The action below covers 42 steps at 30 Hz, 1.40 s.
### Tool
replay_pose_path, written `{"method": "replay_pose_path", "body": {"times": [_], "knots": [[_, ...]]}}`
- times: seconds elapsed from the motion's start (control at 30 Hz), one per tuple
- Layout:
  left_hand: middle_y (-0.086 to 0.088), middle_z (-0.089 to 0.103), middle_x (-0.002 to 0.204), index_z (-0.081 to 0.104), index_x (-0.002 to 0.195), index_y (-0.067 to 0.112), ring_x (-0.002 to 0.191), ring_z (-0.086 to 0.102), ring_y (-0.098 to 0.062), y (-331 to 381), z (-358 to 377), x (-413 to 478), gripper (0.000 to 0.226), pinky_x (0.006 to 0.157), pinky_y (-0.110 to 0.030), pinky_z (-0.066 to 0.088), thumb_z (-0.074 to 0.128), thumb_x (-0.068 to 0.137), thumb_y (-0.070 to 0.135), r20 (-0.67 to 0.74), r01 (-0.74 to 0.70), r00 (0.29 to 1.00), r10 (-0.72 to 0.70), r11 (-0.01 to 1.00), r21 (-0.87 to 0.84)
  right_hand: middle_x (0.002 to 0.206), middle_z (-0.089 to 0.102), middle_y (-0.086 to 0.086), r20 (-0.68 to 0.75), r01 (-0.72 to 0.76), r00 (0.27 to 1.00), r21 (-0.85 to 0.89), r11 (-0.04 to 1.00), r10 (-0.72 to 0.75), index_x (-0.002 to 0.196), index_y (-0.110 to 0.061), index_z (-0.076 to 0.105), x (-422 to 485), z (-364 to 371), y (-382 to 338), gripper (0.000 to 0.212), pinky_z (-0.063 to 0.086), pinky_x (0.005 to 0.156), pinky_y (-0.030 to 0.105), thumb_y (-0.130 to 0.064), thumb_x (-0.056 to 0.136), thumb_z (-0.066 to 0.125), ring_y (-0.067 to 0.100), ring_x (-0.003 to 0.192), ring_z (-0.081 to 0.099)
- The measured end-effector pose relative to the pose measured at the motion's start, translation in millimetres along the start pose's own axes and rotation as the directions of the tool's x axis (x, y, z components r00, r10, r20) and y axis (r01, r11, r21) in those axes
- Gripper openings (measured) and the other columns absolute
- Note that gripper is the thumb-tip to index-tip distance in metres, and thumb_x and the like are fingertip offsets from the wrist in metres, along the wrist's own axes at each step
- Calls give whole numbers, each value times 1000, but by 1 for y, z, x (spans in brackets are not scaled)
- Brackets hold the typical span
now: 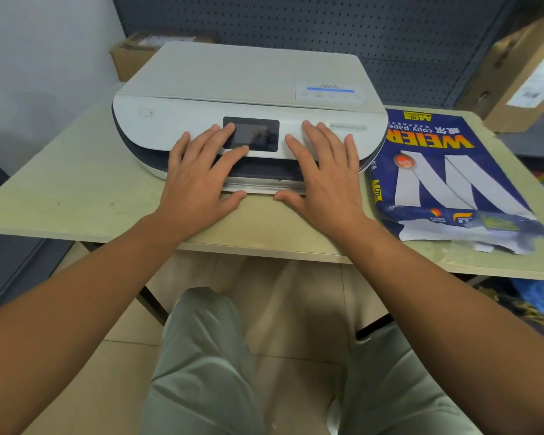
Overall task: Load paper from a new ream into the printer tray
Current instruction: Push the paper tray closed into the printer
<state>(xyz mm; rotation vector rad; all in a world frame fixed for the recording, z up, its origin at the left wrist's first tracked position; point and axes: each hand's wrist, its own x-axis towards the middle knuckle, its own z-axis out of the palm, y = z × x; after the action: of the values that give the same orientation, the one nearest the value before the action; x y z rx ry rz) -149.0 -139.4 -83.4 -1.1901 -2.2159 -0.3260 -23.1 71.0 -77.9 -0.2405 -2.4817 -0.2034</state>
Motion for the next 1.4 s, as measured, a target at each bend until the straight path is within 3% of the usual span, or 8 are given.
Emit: {"method": "replay_pose_path", "body": {"times": [0.57, 1.0, 1.4], "knots": [[0, 42, 159, 58, 136, 30, 147, 36, -22, -1, 5, 3, 49, 121, -49, 21, 63, 90, 45, -87, 39, 995, -41, 999, -26, 160, 34, 9, -58, -11, 998, -21, 1000, 10, 149, -20, 40, 0, 4, -2, 70, 17, 118, 56, -59, 91, 53, 31, 148, 28], [-4, 41, 159, 58, 137, 26, 146, 38, -27, 0, 5, 3, 48, 120, -52, 21, 64, 92, 43, -69, 18, 997, -16, 1000, 17, 160, 34, 10, -35, -12, 999, -19, 1000, 11, 147, -18, 43, -1, -1, -4, 69, 17, 118, 55, -54, 90, 57, 31, 148, 26], [-3, 41, 159, 58, 136, 27, 145, 38, -25, 6, -6, 6, 49, 120, -53, 24, 56, 91, 45, 73, 53, 996, -55, 998, 30, 168, 11, -3, 163, -43, 986, 84, 996, 29, 157, -25, 19, -6, -16, -1, 71, 15, 121, 51, -47, 95, 45, 17, 154, 4]]}}
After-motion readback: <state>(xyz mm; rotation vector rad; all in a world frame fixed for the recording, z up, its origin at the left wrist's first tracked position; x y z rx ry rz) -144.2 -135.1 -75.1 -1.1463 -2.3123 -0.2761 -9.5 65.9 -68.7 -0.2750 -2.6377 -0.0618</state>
